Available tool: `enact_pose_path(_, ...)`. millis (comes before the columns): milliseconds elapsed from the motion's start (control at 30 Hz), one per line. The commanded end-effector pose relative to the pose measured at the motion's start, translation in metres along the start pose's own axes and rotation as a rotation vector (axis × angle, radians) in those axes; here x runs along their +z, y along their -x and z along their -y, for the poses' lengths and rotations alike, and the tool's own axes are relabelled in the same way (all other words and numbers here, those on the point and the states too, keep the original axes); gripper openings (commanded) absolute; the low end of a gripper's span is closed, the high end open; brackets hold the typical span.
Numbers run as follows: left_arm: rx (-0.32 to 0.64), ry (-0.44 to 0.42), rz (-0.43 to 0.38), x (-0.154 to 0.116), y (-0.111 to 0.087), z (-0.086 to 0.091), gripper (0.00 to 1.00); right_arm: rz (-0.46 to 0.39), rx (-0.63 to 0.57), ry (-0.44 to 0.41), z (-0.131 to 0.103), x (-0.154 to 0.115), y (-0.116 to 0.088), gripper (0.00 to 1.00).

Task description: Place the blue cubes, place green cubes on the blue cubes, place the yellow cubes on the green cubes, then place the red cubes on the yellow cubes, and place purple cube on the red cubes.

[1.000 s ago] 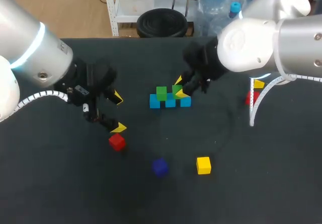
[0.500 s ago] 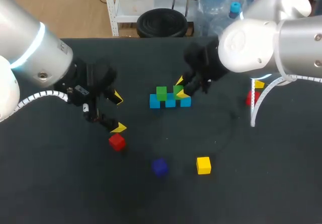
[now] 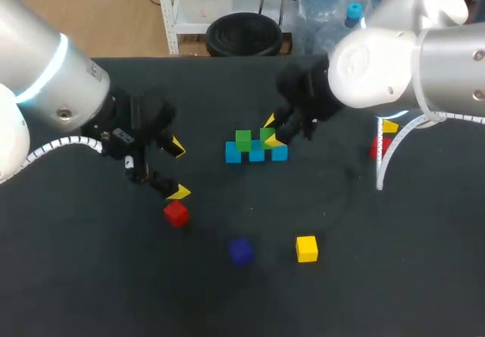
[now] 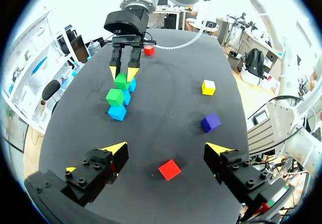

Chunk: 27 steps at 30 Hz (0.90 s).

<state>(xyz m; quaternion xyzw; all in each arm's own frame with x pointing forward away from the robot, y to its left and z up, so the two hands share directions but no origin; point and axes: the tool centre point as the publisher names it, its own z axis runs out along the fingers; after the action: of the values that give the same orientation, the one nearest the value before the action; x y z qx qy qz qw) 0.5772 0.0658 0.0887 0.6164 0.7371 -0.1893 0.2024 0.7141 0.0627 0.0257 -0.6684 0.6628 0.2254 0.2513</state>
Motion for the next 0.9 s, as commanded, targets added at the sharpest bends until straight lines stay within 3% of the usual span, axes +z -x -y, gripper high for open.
enact_pose_path(33,0.004,-0.003,0.005,0.0001,-0.0012,-0.0013,1.0,0.001,0.0,0.002,0.001,0.0008,-0.0003,0.0)
enact_pose_path(433,0.004,-0.003,0.005,0.0001,-0.0012,-0.0013,1.0,0.0,0.002,0.004,0.001,0.0017,-0.0004,0.0)
enact_pose_path(700,0.004,-0.003,0.005,0.0001,-0.0012,-0.0013,1.0,-0.001,0.005,0.006,0.0012,0.0031,0.0001,0.18)
enact_pose_path(900,0.004,-0.003,0.005,0.0001,-0.0012,-0.0013,1.0,-0.002,0.006,0.006,0.0014,0.0033,-0.0001,0.2)
